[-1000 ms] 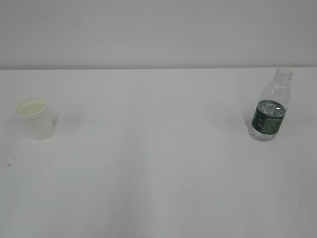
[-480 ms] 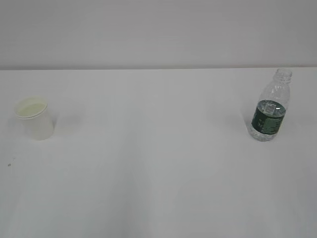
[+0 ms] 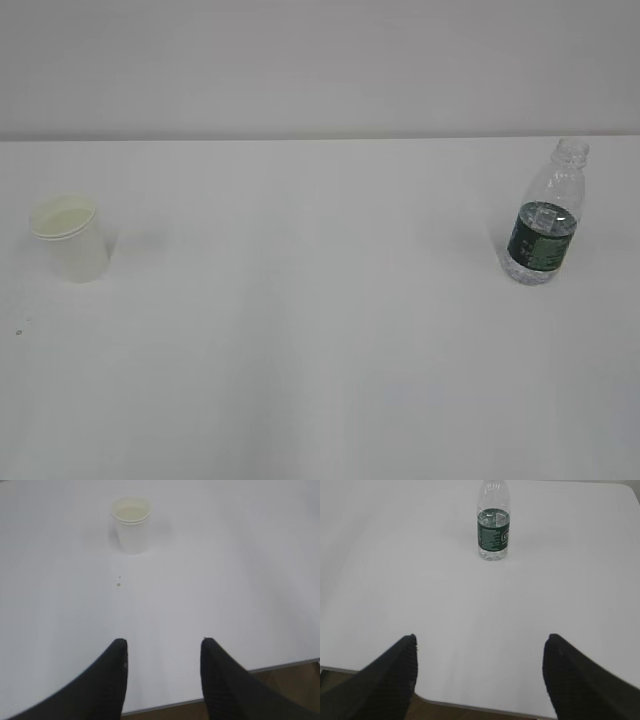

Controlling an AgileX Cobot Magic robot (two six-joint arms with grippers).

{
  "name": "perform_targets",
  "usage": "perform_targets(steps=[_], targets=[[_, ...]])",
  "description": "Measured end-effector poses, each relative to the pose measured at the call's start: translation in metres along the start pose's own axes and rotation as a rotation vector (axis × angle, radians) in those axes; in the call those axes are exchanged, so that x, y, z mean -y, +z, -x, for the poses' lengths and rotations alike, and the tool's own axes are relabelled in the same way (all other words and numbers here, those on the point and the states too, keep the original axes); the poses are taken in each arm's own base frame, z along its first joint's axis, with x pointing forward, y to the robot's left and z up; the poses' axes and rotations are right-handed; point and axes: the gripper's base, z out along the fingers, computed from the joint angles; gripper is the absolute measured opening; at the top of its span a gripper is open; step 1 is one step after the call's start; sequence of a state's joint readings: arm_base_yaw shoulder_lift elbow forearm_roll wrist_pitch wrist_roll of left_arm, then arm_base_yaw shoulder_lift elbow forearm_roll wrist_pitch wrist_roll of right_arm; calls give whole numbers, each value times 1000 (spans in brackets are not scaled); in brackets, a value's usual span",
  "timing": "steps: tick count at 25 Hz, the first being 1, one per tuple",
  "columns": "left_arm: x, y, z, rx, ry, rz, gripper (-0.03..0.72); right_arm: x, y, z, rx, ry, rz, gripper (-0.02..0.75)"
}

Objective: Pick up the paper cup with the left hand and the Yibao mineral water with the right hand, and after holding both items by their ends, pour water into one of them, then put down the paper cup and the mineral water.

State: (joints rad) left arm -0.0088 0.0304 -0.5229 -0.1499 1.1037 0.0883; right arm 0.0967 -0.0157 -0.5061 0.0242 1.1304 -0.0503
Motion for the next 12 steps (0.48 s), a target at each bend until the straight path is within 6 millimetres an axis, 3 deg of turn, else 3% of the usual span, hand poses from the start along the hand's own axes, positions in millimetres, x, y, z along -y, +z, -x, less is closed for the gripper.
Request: perform_targets(steps=[12], targets=[[0,-3,-2,19,3,0,330,0,0,0,-2,0,0,589]])
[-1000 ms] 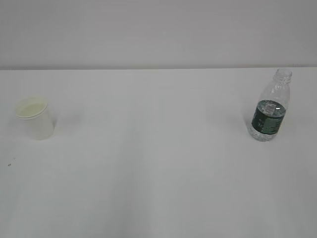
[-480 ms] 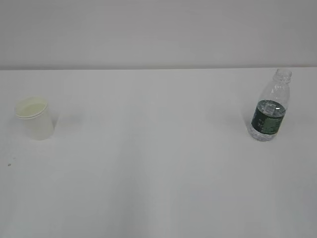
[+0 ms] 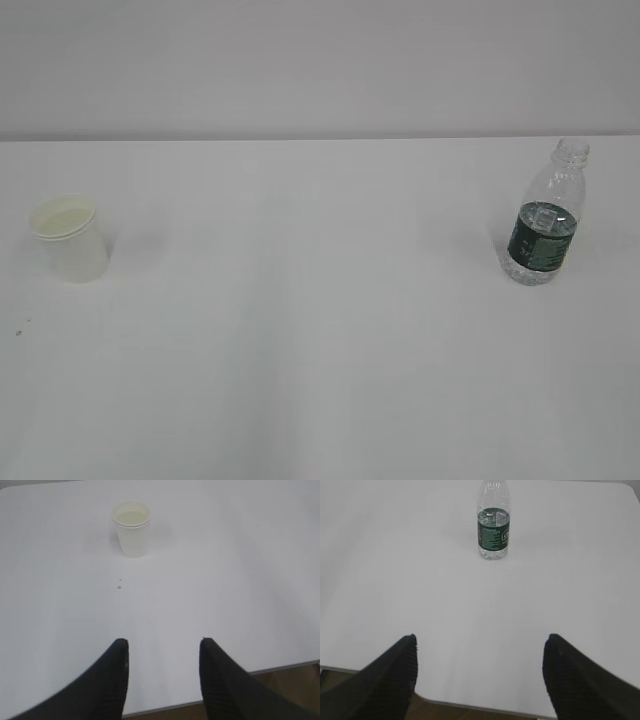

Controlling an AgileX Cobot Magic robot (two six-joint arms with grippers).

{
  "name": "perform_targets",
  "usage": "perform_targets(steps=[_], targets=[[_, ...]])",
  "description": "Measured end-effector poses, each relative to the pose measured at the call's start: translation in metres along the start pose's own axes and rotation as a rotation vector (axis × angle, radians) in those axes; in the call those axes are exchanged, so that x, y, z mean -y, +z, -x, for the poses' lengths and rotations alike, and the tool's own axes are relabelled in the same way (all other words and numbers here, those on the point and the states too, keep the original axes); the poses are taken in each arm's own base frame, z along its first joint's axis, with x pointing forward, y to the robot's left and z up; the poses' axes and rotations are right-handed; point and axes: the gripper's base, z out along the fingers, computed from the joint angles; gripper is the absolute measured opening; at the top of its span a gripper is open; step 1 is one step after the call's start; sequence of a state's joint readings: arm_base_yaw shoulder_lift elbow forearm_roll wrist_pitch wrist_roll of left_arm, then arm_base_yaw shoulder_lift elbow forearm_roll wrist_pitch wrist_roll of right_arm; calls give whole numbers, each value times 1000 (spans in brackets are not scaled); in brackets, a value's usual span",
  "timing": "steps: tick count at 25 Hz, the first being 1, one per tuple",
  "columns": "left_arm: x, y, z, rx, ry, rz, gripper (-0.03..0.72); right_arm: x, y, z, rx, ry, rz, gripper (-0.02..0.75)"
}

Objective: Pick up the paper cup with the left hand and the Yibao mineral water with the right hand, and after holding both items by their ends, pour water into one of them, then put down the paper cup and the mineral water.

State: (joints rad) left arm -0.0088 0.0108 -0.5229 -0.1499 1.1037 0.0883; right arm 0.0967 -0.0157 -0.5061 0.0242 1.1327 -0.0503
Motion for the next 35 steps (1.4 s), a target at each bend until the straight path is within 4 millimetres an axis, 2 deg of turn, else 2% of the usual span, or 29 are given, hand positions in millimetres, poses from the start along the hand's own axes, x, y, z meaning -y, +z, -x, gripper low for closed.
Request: perform_targets(steps=[13,15,19,21,35], targets=[[0,0,0,0,0,0,340,0,0,0,-1,6,-5,589],[0,0,0,0,0,0,398,0,0,0,-1,8,-5,589],[0,0,0,0,0,0,589,0,0,0,-1,8,-5,590],[0,0,0,0,0,0,616,0,0,0,-1,8,-5,590],[0,0,0,0,0,0,593,0,0,0,-1,8,-5,591]])
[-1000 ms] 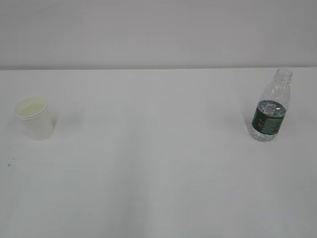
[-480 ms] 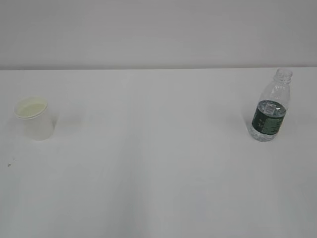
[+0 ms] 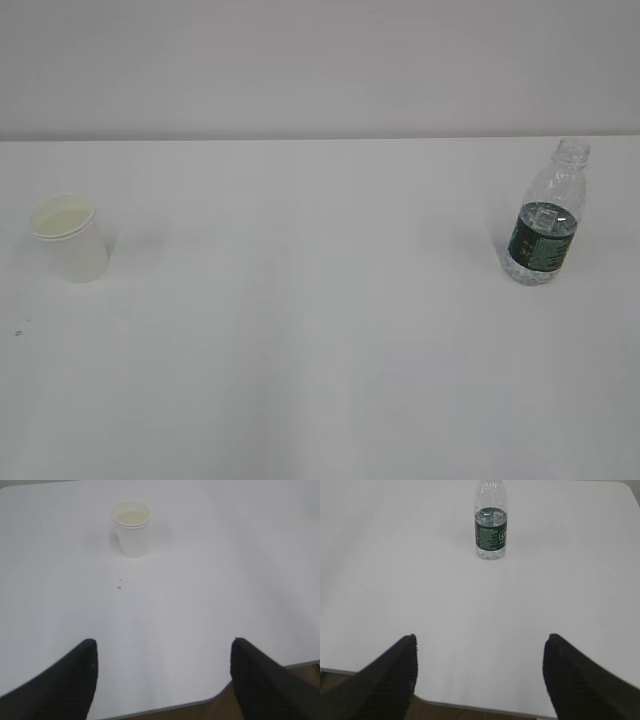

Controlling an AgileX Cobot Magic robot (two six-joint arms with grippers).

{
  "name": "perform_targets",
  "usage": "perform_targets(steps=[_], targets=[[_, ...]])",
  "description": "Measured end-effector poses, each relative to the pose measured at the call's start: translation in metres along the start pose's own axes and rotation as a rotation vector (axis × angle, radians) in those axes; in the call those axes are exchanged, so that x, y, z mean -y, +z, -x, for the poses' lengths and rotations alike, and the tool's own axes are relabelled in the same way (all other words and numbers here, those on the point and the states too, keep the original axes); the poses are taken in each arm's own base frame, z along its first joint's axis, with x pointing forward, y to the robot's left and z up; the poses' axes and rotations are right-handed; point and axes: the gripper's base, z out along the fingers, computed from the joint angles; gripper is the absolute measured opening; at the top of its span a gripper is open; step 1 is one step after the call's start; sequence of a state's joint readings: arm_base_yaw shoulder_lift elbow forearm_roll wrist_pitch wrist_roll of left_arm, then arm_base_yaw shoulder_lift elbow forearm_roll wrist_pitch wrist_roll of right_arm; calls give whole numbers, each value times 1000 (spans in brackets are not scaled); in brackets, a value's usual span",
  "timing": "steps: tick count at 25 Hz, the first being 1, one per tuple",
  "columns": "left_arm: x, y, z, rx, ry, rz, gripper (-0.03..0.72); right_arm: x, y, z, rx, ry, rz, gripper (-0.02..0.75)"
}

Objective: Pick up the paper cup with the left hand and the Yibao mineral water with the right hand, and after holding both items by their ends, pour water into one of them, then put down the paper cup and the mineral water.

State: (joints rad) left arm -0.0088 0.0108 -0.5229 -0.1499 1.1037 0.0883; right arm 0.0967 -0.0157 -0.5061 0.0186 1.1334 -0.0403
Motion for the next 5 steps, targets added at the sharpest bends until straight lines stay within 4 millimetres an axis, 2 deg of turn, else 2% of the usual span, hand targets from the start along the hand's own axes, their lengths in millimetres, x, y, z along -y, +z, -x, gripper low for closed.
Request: perform_targets(steps=[5], targets=[[0,0,0,0,0,0,593,0,0,0,0,-1,-2,590]])
